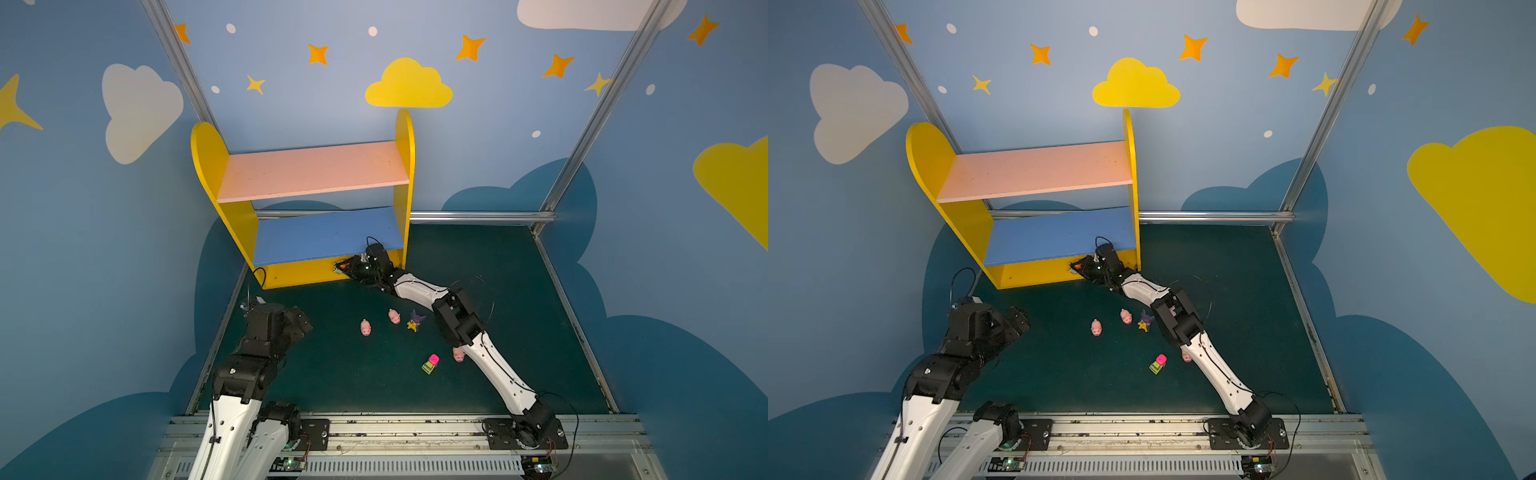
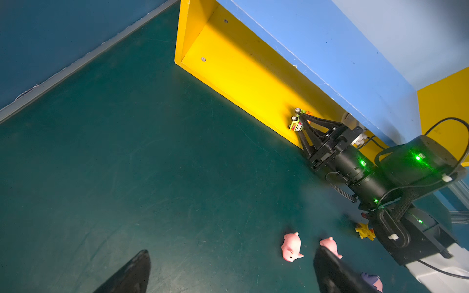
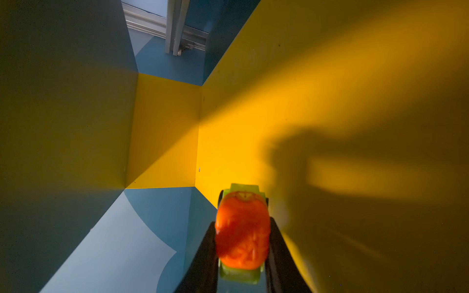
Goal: Organize plastic toys on shelves
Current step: Place the plastic toy on the shelf.
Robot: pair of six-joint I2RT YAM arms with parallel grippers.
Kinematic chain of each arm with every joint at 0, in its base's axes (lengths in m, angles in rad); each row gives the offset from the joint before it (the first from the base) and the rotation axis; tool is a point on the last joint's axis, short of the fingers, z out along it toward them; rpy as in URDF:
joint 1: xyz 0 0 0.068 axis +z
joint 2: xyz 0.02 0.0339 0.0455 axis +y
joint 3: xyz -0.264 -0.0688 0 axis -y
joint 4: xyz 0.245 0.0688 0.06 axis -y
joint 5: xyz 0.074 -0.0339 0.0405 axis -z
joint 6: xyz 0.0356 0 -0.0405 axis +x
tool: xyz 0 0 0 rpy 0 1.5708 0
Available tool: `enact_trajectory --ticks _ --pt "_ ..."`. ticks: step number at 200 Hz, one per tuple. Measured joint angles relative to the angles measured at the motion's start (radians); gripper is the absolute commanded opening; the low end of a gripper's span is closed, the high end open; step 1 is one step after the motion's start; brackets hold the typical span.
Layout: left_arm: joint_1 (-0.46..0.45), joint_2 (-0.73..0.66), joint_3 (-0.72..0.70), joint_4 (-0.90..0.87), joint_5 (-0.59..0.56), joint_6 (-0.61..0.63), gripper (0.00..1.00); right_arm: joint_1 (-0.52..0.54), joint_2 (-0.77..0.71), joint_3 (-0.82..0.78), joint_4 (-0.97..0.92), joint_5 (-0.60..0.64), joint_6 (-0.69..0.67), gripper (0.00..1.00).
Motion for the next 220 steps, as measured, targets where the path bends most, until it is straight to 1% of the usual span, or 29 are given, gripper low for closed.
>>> enact_trajectory --ticks 27,93,142,165,220 --pt "0.000 0.000 0.000 0.000 0.000 0.004 1.00 0.001 0.000 0.000 -0.011 -0.001 -0.005 0.39" --pt "0.002 -0.003 0.016 -0.009 -0.013 0.012 1.00 0.002 0.002 0.022 -0.037 -0.002 -0.005 0.40" --pt "0.002 -0.014 0.018 -0.012 -0.015 0.015 1.00 0.003 0.002 0.017 -0.032 -0.003 -0.006 0.49" --pt "0.002 -0.017 0.018 -0.018 -0.015 0.015 1.00 0.003 -0.009 -0.033 0.014 -0.003 -0.006 0.52" --pt "0.002 -0.028 0.018 -0.026 -0.015 0.015 1.00 0.001 -0.100 -0.199 0.085 0.000 -0.010 0.56"
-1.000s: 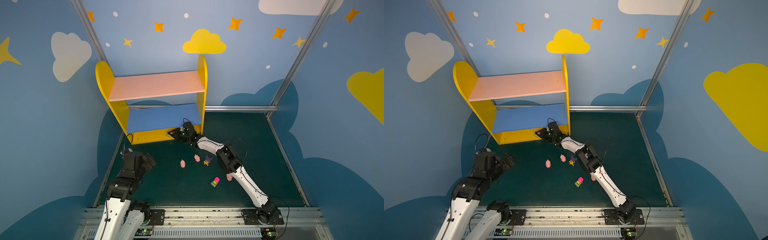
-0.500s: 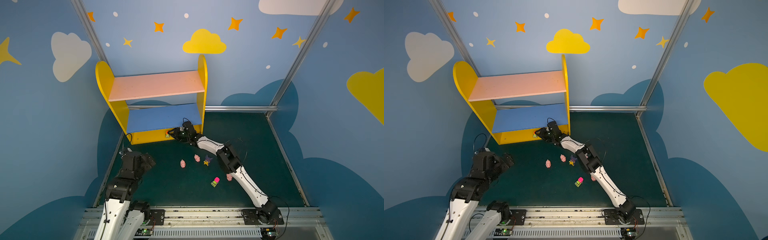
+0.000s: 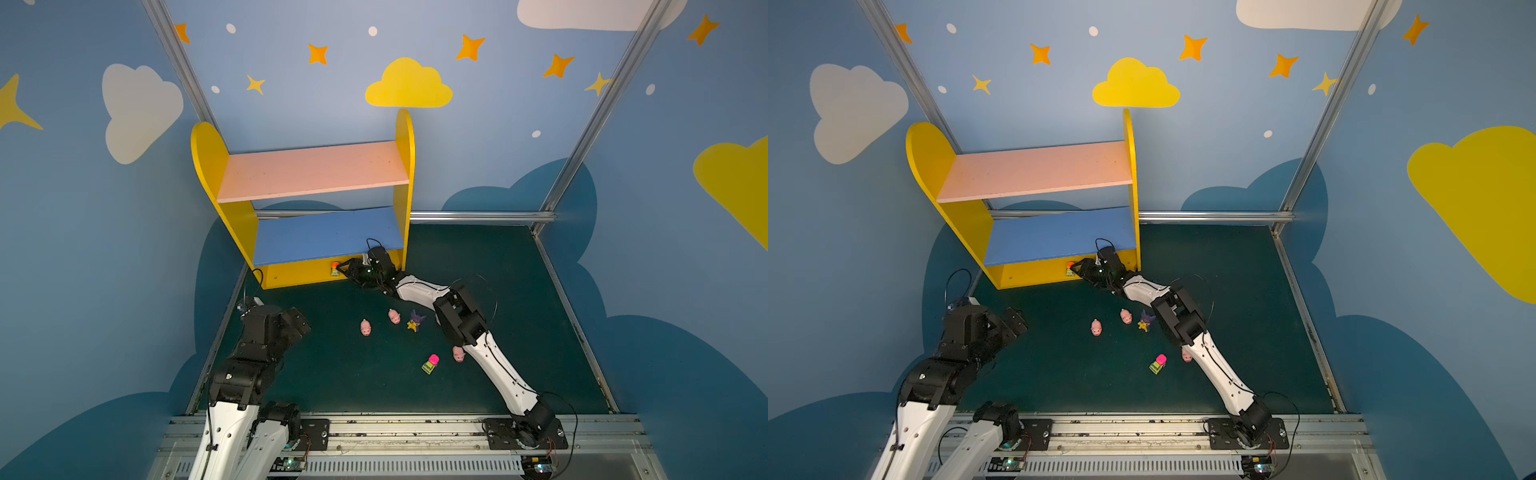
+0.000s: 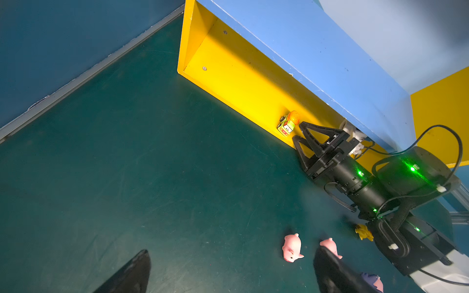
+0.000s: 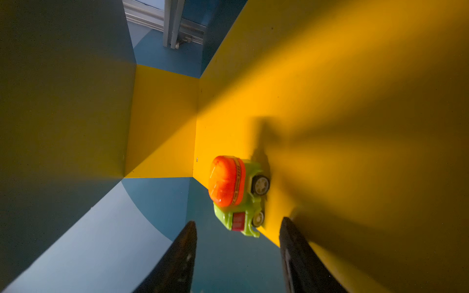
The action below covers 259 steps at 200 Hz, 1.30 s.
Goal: Organize plastic toys on shelves
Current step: Place the plastic toy on the shelf, then pick up the plastic toy from the bottom-center of the table.
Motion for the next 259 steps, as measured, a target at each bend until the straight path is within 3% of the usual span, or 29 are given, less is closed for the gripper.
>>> enact_trajectory --ticks 139,259 --pt "0.001 -0.033 0.020 -0.043 0.021 0.000 1.00 0.009 -0.226 -0.363 0.055 -0.010 -0.026 0.57" --pt "0.003 -0.095 0.020 -0.050 0.125 -0.011 1.00 0.097 -0.732 -0.808 -0.032 0.040 -0.136 0.57"
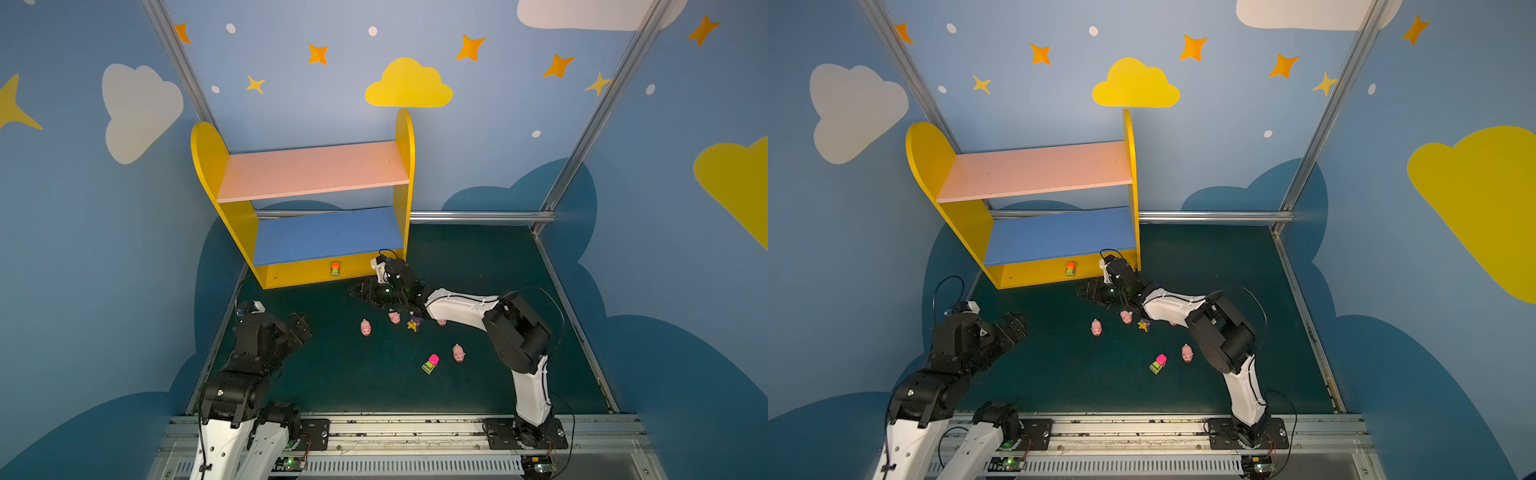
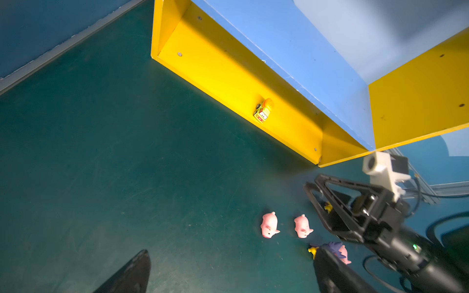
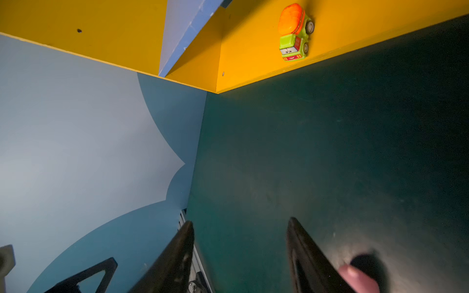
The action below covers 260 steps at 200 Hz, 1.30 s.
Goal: Organize plastic toys on shelves
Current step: Pick up the plastic toy from the bottom-center of the table.
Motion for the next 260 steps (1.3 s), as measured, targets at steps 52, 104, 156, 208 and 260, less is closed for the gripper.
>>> enact_trajectory --ticks 52,104,156,208,260 --pt "0.000 -0.039 -0.058 0.024 0.082 -0.045 1.00 0.059 -0.234 -0.205 -0.157 0.125 -0.029 0.57" --pt "-0.088 -0.031 -0.183 0.116 0.133 -0.103 1.00 0.178 -0.557 -0.322 -0.481 0.389 -0.004 0.58" --pt "-0.467 0.134 -0.274 0.270 -0.030 -0.159 1.00 0.227 -0.756 -0.448 -0.762 0.581 0.130 0.60" --pt "-0.653 0.321 -0.247 0.385 -0.183 -0.145 1.00 0.245 -0.760 -0.504 -0.874 0.632 0.232 0.62" --pt "-0.658 0.332 -0.243 0.414 -0.238 -0.120 1.00 0.224 -0.673 -0.521 -0.850 0.614 0.276 0.62"
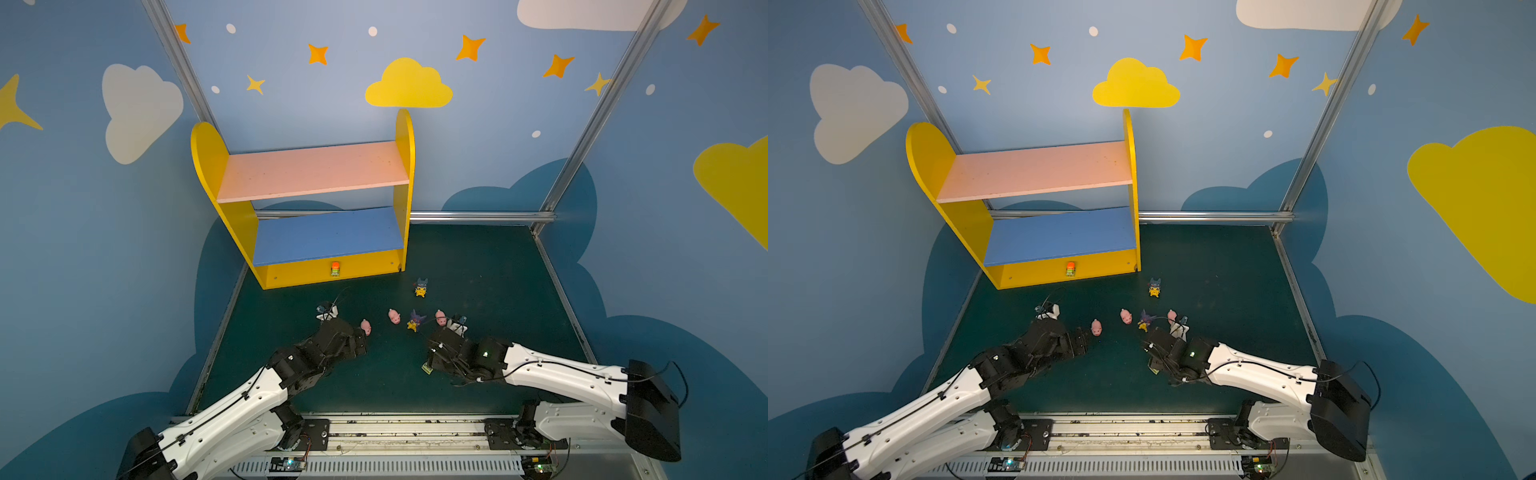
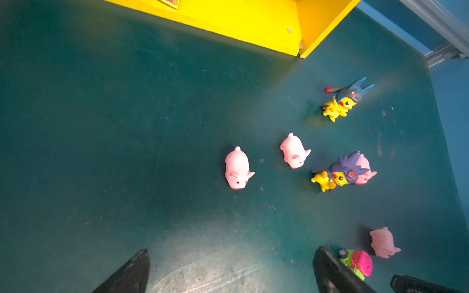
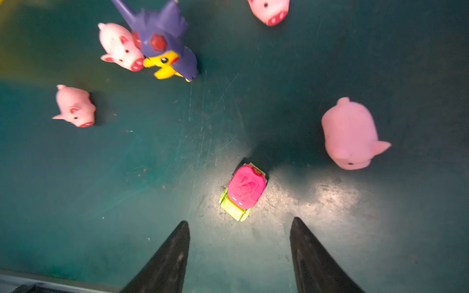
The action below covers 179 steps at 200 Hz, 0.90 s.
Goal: Organize plastic toys on shelves
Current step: Pick up the plastic toy from the bottom-center of the table.
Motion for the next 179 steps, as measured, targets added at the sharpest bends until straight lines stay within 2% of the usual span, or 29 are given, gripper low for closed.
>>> enact_trajectory --ticks 51,104,164,179 --pt "0.000 -0.008 0.000 0.001 -0.032 0.013 1.00 -0.030 0.088 0.000 0.047 -0.039 0.024 0.59" --pt "0.016 -0.006 0.000 0.001 -0.040 0.032 1.00 -0.057 0.142 0.000 0.060 -0.070 0.033 0.46" --pt "0.068 -0.011 -0.009 0.011 -0.013 0.038 1.00 -0.060 0.191 0.019 0.072 -0.106 0.032 0.43" --pt "0.077 -0.017 -0.010 0.011 -0.009 0.039 1.00 -0.060 0.201 0.021 0.079 -0.113 0.033 0.39"
